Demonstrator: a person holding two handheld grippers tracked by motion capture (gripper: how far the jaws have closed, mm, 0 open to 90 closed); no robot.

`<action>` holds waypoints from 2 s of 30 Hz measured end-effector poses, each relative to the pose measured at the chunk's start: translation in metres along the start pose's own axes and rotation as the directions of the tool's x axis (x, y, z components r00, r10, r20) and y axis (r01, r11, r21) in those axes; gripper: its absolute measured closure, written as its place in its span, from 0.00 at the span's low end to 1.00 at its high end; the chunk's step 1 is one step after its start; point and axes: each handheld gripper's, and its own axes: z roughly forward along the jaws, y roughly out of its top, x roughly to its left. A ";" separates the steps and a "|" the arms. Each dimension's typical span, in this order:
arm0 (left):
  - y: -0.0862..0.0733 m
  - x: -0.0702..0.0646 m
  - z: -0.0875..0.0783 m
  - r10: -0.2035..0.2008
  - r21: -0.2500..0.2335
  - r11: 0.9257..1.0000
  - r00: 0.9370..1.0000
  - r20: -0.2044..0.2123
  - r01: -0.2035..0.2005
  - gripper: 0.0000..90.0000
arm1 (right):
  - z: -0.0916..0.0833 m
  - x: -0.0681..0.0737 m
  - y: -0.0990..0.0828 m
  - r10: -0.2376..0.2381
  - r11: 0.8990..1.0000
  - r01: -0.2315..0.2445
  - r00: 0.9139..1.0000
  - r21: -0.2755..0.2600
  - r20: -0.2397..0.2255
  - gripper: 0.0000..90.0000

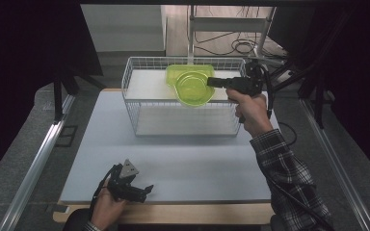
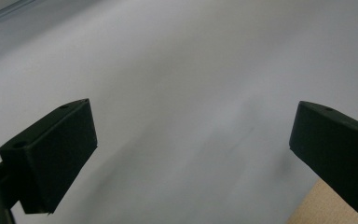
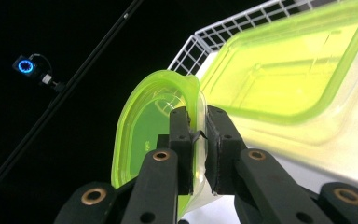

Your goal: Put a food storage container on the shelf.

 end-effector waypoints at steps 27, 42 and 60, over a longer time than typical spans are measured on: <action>0.000 0.000 0.000 0.000 0.004 1.000 1.000 0.006 0.000 0.00 | 0.034 -0.001 0.047 0.022 0.993 -0.004 0.988 -0.117 0.153 0.91; -0.001 0.000 0.000 0.001 0.008 1.000 1.000 0.008 -0.001 0.01 | 0.041 0.000 0.050 -0.010 0.988 0.054 0.957 -0.143 0.289 0.87; -0.001 0.000 0.000 0.004 0.010 1.000 1.000 0.008 -0.004 0.01 | 0.042 -0.002 0.052 -0.013 0.985 0.067 0.946 -0.156 0.323 0.72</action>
